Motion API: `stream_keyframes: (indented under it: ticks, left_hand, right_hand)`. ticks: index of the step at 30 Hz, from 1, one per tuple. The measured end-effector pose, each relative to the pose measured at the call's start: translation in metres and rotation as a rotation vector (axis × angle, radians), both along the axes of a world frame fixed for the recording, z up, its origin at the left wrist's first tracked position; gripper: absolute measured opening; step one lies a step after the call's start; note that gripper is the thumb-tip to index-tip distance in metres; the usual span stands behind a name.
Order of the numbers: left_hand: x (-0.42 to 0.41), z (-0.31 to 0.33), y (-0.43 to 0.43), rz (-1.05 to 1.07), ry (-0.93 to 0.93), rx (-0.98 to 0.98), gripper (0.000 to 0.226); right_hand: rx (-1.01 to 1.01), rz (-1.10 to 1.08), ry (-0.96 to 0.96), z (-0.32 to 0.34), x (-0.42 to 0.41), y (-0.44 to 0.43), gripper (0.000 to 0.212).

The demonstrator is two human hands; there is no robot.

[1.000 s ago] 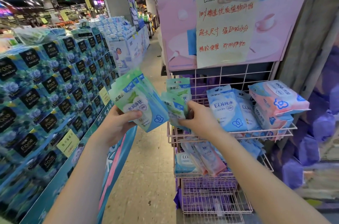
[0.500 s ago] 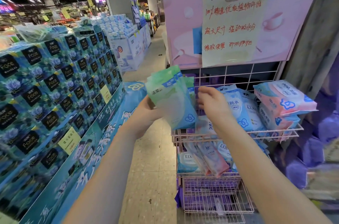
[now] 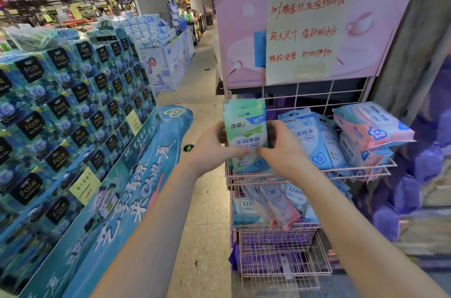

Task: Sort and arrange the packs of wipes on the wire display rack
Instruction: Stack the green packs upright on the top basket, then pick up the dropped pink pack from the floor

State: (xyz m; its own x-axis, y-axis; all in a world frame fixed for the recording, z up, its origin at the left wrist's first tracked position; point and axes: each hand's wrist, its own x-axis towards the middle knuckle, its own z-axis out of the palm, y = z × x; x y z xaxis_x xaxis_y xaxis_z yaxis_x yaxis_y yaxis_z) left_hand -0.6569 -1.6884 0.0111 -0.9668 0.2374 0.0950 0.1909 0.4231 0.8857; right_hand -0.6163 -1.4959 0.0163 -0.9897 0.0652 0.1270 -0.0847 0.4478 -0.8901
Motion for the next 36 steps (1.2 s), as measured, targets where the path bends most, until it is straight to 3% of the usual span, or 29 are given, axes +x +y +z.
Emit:
stream_keyframes:
  ticks: [5,8,11,15,18,21,23,30,36]
  left_hand:
    - [0.000,0.004,-0.013,0.030,-0.038,0.003,0.062]
    - [0.003,0.000,-0.014,0.029,-0.054,-0.041,0.053]
    - [0.004,-0.010,-0.007,0.084,0.011,-0.119,0.070]
    - [0.006,-0.014,-0.005,0.142,0.103,-0.159,0.077]
    - [0.007,-0.015,-0.009,0.136,0.043,-0.115,0.074]
    - [0.011,-0.020,-0.008,0.130,0.009,-0.075,0.070]
    - [0.015,-0.021,-0.005,0.138,0.005,-0.043,0.066]
    - [0.025,-0.015,0.006,0.192,0.017,0.005,0.061]
    - [0.025,-0.015,0.005,0.253,0.085,-0.068,0.056]
  right_hand:
    - [-0.165,0.010,-0.025,0.003,0.001,-0.002,0.053]
    - [-0.136,0.008,-0.026,-0.003,-0.001,-0.003,0.051]
    - [0.098,0.053,-0.078,-0.007,-0.002,0.000,0.046]
    - [0.392,0.111,-0.085,0.010,-0.005,0.008,0.049]
    - [0.627,0.168,-0.070,0.027,-0.009,0.021,0.056]
    - [1.007,0.312,-0.184,0.036,-0.010,0.034,0.059]
    - [1.139,0.361,-0.248,0.031,-0.012,0.037,0.057]
    - [1.287,0.411,-0.281,0.023,-0.036,0.039,0.046]
    - [1.152,0.382,-0.205,0.039,-0.037,0.040,0.038]
